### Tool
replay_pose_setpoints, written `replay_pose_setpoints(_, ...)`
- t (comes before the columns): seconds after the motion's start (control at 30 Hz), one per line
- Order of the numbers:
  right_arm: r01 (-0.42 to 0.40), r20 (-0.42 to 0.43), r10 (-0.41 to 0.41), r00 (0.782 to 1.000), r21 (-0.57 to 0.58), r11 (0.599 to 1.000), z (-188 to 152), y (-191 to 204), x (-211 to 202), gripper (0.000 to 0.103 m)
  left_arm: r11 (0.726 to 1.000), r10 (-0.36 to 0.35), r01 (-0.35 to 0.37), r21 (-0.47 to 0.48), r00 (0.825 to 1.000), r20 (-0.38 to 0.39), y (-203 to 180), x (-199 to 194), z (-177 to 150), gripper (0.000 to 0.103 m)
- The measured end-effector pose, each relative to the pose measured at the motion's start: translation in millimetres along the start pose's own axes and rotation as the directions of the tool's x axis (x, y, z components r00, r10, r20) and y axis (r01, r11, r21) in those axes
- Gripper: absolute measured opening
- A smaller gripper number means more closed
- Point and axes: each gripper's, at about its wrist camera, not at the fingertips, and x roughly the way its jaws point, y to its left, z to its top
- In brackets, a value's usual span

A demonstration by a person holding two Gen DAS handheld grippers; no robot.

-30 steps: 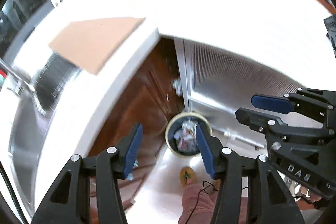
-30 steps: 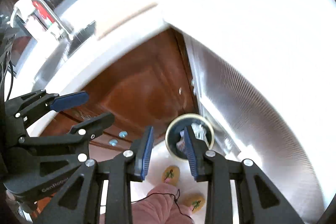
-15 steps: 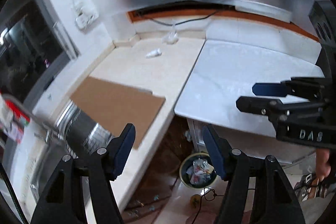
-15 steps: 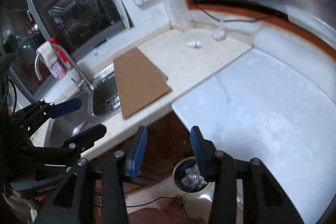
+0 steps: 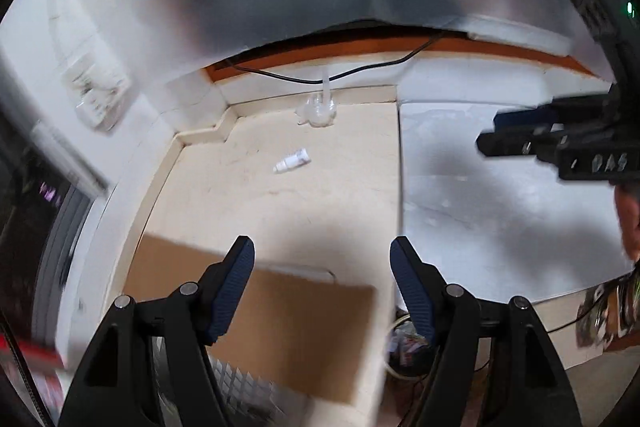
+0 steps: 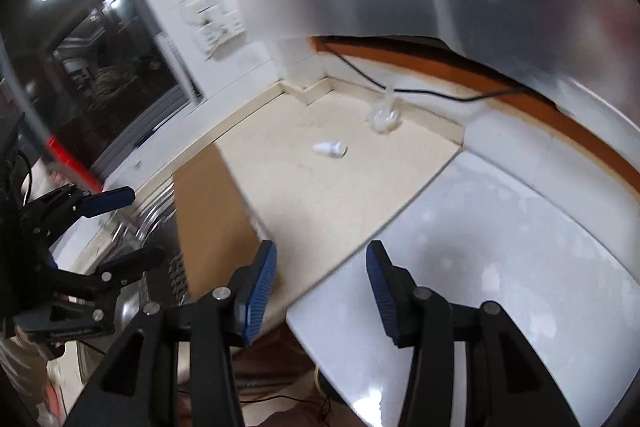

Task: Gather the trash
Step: 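Raise both tools back up toward the counter, then grasp the small white bottle with the left gripper while the right gripper grasps the clear plastic bag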

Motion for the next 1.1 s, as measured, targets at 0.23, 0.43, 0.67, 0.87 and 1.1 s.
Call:
replay_pose_setpoints(0.23,0.066,0.010,-0.068,0.998,0.122,0.990,69.4,-17.9,83.8,0.049,0.989,-0.092,0.100,0.108,0.993,-0.071,57.9,129.5,45.2,0.069)
replay_pose_setpoints(0.43,0.096,0.032,-0.105,0.994,0.206,0.974,97.5,-41.8,153.2,0.049,0.975,-0.109,0.132,0.180,0.986,-0.130,67.3,236.7,65.6,0.062)
replay_pose_setpoints(0.67,0.158,0.040,-0.171,0.984,0.227,0.961,110.6,-63.7,228.0,0.049,0.946,-0.207,0.238,0.218,0.966,-0.155,62.9,302.4,73.6,0.061)
replay_pose_setpoints(0.87,0.162,0.041,-0.179,0.983,0.261,0.952,117.3,-77.3,266.9,0.049,0.940,-0.211,0.248,0.234,0.962,-0.173,53.6,333.7,71.4,0.037)
replay_pose_setpoints(1.1,0.163,0.044,-0.183,0.982,0.285,0.945,127.8,-81.4,295.8,0.049,0.970,-0.237,0.243,0.018,0.957,-0.167,90.4,350.4,71.1,0.025)
